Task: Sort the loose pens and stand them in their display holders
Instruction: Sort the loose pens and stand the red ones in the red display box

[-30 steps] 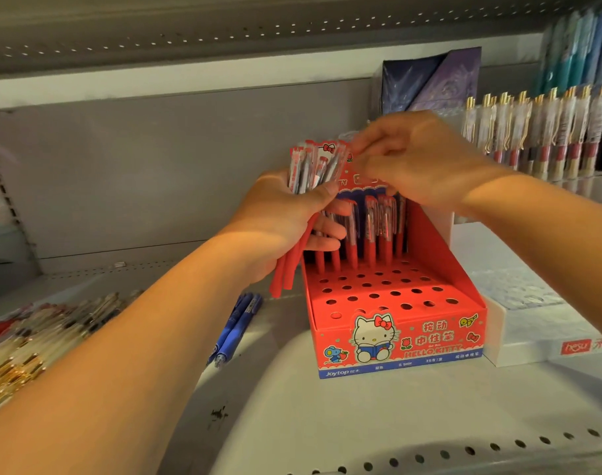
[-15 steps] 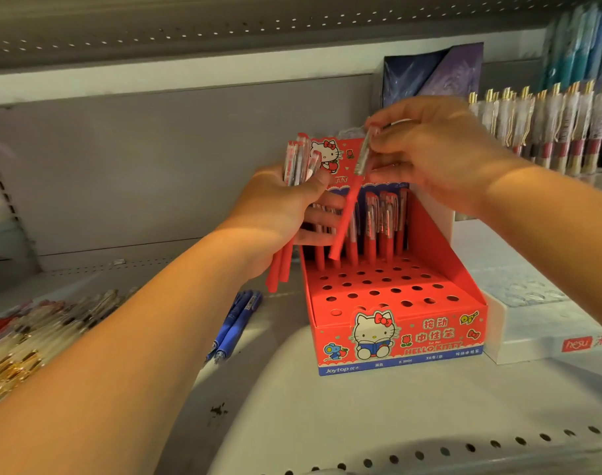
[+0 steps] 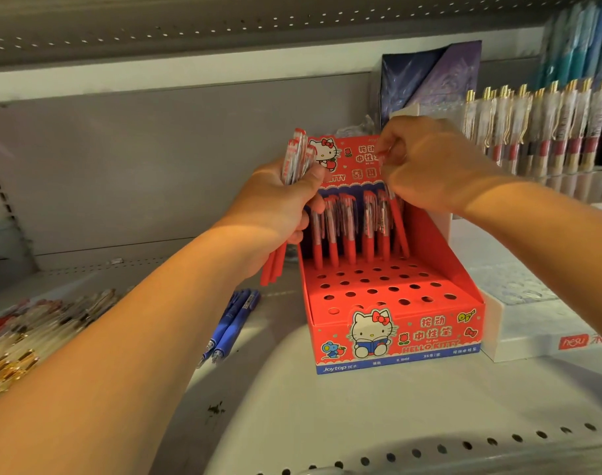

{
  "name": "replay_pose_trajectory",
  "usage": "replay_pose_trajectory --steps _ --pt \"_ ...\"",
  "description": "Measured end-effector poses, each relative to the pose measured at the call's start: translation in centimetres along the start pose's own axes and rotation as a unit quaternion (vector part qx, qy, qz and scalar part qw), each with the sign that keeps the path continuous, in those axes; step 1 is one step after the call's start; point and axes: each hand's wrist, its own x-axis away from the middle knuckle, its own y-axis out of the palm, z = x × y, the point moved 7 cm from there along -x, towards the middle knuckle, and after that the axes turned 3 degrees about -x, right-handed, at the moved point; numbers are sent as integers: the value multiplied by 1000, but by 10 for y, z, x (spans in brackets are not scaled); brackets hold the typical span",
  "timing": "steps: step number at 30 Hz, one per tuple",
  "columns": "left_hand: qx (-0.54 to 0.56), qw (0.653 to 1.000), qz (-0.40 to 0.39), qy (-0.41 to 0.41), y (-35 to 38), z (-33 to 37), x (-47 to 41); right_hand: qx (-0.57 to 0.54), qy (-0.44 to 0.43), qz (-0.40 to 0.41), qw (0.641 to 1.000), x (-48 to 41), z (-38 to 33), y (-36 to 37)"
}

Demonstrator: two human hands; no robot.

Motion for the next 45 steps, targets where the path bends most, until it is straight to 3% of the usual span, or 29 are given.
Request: replay_pose_trajectory --steps 4,10,16,26,32,35,36,38,40,41,45 --pt "6 1000 -1 -9 0 1 0 5 14 -4 1000 0 -1 -2" --pt "19 1000 -4 -20 1 -1 0 107 18 -60 992 6 -1 3" --pt "78 994 -2 -80 0 -8 -1 179 12 -70 981 9 -7 2" --pt "55 997 -30 -39 10 -4 2 301 -5 -58 952 12 -16 -5" --pt "82 995 -51 -40 13 -3 4 351 -12 -120 929 13 -14 10" --pt "88 994 -60 -38 14 -3 5 286 -12 -82 955 8 -10 5" --pt "88 993 -65 -36 15 -2 5 216 -7 -66 974 7 -10 3" --pt "89 993 -74 -31 16 -1 6 -31 11 -63 998 6 -16 5" --pt "89 993 -79 -26 15 2 6 -253 28 -92 963 10 -26 16" --pt "86 993 -79 -24 15 3 6 -304 29 -97 947 11 -28 20" --pt "84 992 -91 -33 16 4 8 -380 44 -64 922 13 -23 29"
